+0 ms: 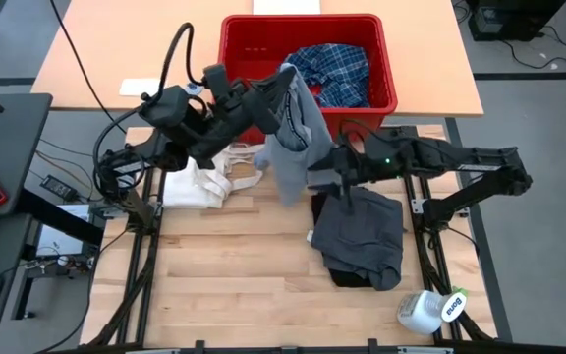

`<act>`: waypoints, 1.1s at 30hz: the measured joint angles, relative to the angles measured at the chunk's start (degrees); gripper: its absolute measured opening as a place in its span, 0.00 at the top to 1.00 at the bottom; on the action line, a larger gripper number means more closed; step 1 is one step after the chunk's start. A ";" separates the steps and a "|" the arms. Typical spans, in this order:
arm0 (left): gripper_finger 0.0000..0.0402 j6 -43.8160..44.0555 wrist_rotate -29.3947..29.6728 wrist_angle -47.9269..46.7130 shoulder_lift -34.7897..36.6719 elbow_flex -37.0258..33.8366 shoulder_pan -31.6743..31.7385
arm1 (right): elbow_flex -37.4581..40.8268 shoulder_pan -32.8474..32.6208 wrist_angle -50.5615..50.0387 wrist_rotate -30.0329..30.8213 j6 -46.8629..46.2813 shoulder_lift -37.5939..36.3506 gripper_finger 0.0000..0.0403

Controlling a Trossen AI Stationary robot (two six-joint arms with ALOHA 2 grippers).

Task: Fold Laundry from Bin
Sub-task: Fold the gray shirt

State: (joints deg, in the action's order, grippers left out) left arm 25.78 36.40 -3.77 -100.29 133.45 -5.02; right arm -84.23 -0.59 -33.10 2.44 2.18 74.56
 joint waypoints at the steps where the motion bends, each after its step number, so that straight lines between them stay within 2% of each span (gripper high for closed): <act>1: 0.98 -0.02 0.00 0.28 0.02 0.00 -0.10 | 0.00 0.86 0.02 0.13 0.49 0.02 0.45; 4: 0.98 -0.02 0.00 0.27 0.04 0.02 -0.12 | 0.00 3.71 1.00 2.31 2.75 0.26 0.45; 7: 0.98 -0.02 0.02 0.13 0.02 0.00 -0.08 | 0.00 7.59 1.99 10.41 4.81 0.33 0.45; 8: 0.98 -0.02 0.02 0.17 0.02 0.00 -0.06 | 0.00 9.03 2.28 12.33 3.39 0.33 0.45; 9: 0.98 -0.02 0.02 0.20 0.02 0.00 0.08 | 0.00 10.32 2.22 11.75 0.56 0.34 0.45; 10: 0.98 -0.15 0.01 0.20 0.02 0.00 0.20 | 0.00 11.31 2.09 8.49 -2.89 0.09 0.45; 12: 0.98 -1.08 0.00 0.17 -0.09 0.00 0.42 | 0.00 11.91 1.81 -3.48 -8.31 -0.53 0.45; 14: 0.98 -1.33 0.00 0.19 -0.15 0.00 0.42 | 0.00 9.61 2.11 -11.33 -11.12 -0.89 0.46; 15: 0.98 -1.21 0.00 0.21 -0.15 0.00 0.42 | 0.00 8.13 1.95 -12.05 -11.32 -0.90 0.46; 19: 0.98 -1.09 0.00 2.33 -0.81 0.04 0.42 | 0.00 3.22 2.69 -5.41 -5.49 0.18 0.47; 21: 0.98 -1.38 -0.04 3.23 -1.06 -0.05 0.40 | 0.00 2.08 4.10 -4.65 -2.57 1.13 0.47; 23: 0.98 -1.40 -0.02 3.51 -1.35 -0.07 0.46 | 0.00 1.55 4.48 -6.72 -2.10 1.93 0.47; 29: 0.98 -3.95 0.11 4.82 -1.36 -0.07 0.69 | 0.02 0.67 4.56 -17.90 -2.94 1.74 0.47; 33: 0.98 -5.97 1.55 6.58 -1.36 -0.07 0.66 | 0.02 -1.22 4.36 -18.86 -3.86 1.42 0.47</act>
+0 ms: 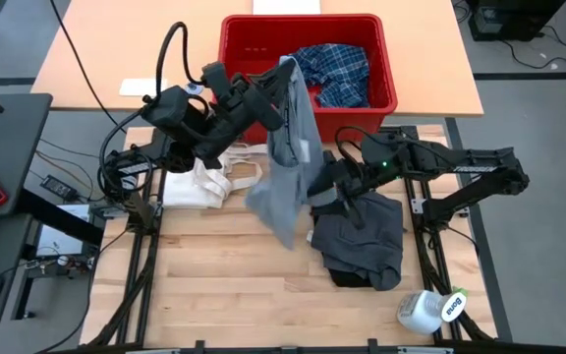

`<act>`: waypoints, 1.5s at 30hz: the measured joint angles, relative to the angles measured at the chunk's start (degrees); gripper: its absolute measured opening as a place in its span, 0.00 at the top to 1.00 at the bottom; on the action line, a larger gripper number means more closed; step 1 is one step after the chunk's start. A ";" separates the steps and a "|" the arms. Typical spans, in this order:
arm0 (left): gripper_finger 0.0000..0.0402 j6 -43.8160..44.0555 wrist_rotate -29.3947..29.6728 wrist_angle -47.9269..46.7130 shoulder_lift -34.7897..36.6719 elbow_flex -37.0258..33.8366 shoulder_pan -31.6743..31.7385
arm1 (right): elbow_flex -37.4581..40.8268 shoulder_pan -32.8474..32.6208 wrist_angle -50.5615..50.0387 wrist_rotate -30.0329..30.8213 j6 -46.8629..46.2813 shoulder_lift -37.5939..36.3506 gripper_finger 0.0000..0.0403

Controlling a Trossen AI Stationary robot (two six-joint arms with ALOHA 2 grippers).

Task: Fold Laundry from Bin
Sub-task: Fold the gray shirt

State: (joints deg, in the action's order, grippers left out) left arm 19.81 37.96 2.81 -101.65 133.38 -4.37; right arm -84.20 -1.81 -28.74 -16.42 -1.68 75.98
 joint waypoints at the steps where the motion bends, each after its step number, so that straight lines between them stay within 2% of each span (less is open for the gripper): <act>1: 0.98 -0.07 0.11 0.35 0.00 0.00 0.04 | -0.01 -0.44 -0.02 0.73 0.13 -0.18 0.47; 10: 0.98 -1.62 0.39 1.74 0.00 0.04 0.10 | -0.02 -1.30 0.82 10.20 1.53 0.79 0.47; 14: 0.98 -2.88 0.39 1.73 0.00 0.07 0.09 | 0.00 0.84 1.30 10.42 3.49 0.70 0.40; 18: 0.98 -3.10 0.45 1.68 0.00 0.07 0.11 | -0.66 1.68 3.19 10.40 2.85 0.40 0.27; 22: 0.98 -3.10 1.18 0.61 0.00 0.09 0.97 | -3.24 -1.62 3.56 10.45 2.82 0.44 0.16; 27: 0.98 -1.42 1.46 0.21 -0.88 0.11 2.91 | -3.58 -6.49 7.42 10.76 2.76 1.41 0.13; 32: 0.98 4.93 1.53 1.78 -3.75 0.09 4.94 | -3.44 -6.34 7.54 11.45 1.75 5.71 0.14; 35: 0.98 7.00 1.44 2.69 -4.72 -0.09 5.59 | -3.39 -5.36 7.42 16.09 1.89 7.87 0.14; 39: 0.98 4.69 1.10 2.94 -5.20 0.00 5.03 | -3.39 -2.92 4.51 26.29 3.63 8.07 0.14; 45: 0.98 -2.44 0.40 1.07 -5.01 0.04 2.37 | -3.46 2.41 -1.97 40.34 6.74 2.53 0.14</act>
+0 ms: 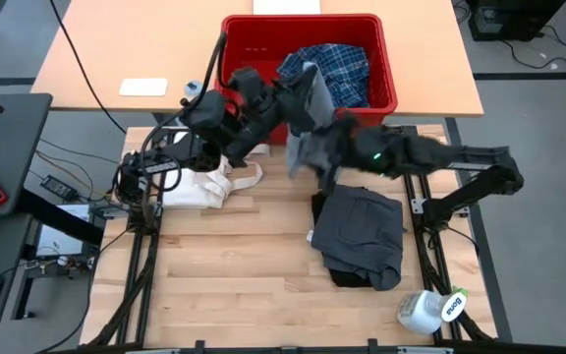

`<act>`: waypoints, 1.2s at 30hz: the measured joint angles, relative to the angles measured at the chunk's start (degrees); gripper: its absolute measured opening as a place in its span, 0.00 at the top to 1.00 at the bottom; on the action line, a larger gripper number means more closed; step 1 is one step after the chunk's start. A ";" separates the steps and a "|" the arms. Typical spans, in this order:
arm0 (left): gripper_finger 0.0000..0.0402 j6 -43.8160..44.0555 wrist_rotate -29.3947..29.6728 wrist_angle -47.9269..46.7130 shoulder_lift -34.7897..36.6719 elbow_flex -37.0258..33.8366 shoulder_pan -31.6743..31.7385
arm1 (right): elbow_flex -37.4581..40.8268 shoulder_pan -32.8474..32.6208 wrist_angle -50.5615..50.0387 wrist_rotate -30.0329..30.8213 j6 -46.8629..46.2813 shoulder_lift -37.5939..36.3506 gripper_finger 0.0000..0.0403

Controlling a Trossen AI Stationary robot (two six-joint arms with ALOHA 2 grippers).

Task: Fold Laundry from Bin
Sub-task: Fold the gray shirt

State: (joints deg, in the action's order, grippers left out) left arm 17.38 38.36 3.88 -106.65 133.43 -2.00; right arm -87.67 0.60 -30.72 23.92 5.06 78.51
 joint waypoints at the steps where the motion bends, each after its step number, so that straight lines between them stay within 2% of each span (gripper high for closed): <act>1: 0.98 -0.46 -0.51 0.01 0.04 0.00 -0.40 | -0.08 1.24 -0.65 1.42 1.48 -1.00 0.14; 4: 0.98 -0.55 -4.00 0.20 0.13 0.02 -1.11 | -0.08 5.58 -1.64 0.94 4.33 -3.08 0.14; 8: 0.98 -0.23 -6.40 0.94 0.13 0.02 -1.25 | -0.06 9.40 -1.71 -13.31 3.16 -5.94 0.14; 10: 0.98 -0.23 -6.39 2.42 0.13 0.02 -1.04 | -0.08 8.69 -3.00 -17.05 1.70 -6.67 0.14; 16: 0.98 -0.24 -6.29 8.64 0.13 0.02 0.51 | 0.02 1.96 -8.40 -20.69 -6.15 -8.21 0.14; 19: 0.98 -0.23 -6.24 10.78 0.13 0.02 1.28 | 0.05 -3.78 -9.13 -20.13 -9.60 -8.54 0.14; 24: 0.98 -0.49 -5.07 13.17 -0.20 0.02 1.96 | 4.65 -9.69 -4.46 -12.78 -10.87 -8.09 0.14; 28: 0.98 -0.52 -4.86 13.50 -0.20 0.02 2.55 | 11.55 -8.62 3.90 -9.86 -10.66 -7.06 0.14; 32: 0.98 -0.54 -4.79 13.69 -0.20 0.02 2.54 | 17.08 -5.60 14.88 -12.79 -10.47 -7.33 0.14; 36: 0.98 -0.89 -4.80 15.07 -0.20 0.02 1.97 | 19.15 -3.63 14.24 -15.45 -12.43 -7.28 0.14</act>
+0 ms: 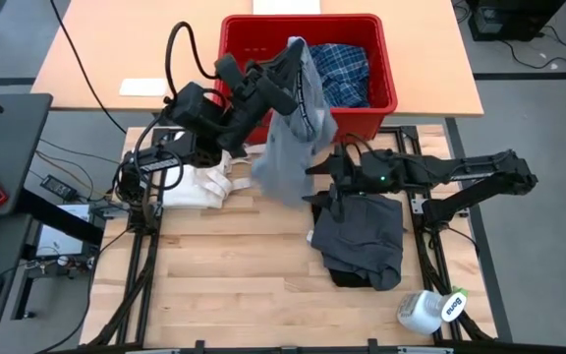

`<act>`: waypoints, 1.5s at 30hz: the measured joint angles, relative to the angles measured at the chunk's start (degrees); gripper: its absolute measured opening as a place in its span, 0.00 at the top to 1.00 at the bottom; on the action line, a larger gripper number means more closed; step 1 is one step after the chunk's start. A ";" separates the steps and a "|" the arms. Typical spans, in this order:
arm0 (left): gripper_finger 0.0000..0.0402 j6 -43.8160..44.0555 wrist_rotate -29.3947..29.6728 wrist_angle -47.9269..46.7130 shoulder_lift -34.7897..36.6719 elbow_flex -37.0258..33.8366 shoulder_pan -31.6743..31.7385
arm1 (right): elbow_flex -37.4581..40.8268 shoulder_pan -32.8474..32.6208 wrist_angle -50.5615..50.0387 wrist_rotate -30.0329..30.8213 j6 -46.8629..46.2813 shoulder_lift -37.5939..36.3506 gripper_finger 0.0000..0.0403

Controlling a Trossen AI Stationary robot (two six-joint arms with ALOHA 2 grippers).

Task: Fold Laundry from Bin
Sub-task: Fold the gray shirt

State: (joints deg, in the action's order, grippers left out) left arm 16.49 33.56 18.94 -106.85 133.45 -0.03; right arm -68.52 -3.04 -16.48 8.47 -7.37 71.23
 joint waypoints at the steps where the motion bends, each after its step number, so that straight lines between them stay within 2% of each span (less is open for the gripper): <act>1: 0.98 -0.82 0.02 0.45 0.00 0.00 -0.24 | 0.20 0.29 -1.12 -0.55 -0.32 -0.17 0.14; 7: 0.98 -4.12 0.00 3.99 -0.02 0.00 -0.88 | 0.51 1.57 -6.53 0.44 0.49 -0.30 0.14; 15: 0.98 -4.10 0.00 3.23 -0.04 0.00 -0.83 | 0.47 5.28 -2.21 1.86 2.06 -2.52 0.14; 21: 0.98 -3.80 0.00 3.22 -0.04 0.00 -0.83 | 0.38 5.83 4.62 0.66 7.75 -3.26 0.14; 25: 0.98 -3.80 0.00 3.12 -0.04 0.00 -0.83 | 0.38 9.72 4.34 1.58 8.96 -2.42 0.14; 28: 0.98 -3.83 0.00 3.12 -0.04 0.00 -0.83 | 0.42 11.70 3.63 -6.34 1.86 -2.48 0.14; 30: 0.98 -4.09 0.00 3.10 -0.04 0.00 -0.83 | 0.40 10.74 4.01 -13.28 -0.44 -2.90 0.14; 31: 0.98 -4.09 0.00 3.03 -0.04 0.00 -0.83 | 0.40 9.88 3.66 -14.69 -1.17 -3.03 0.14; 32: 0.98 -4.10 0.00 3.01 -0.04 0.00 -0.83 | 0.40 8.87 3.18 -14.62 -1.52 -3.07 0.14; 37: 0.98 -3.81 0.00 3.08 -0.04 0.00 -0.83 | 0.40 5.20 2.41 -6.01 1.56 -2.87 0.14; 45: 0.98 -4.13 1.32 3.64 -0.04 0.00 -0.79 | 0.38 4.12 5.95 -4.41 2.49 -2.14 0.15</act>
State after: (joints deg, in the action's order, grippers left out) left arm 12.36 34.89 22.59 -106.89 133.45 -0.82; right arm -68.14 1.08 -10.52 4.06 -4.87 69.09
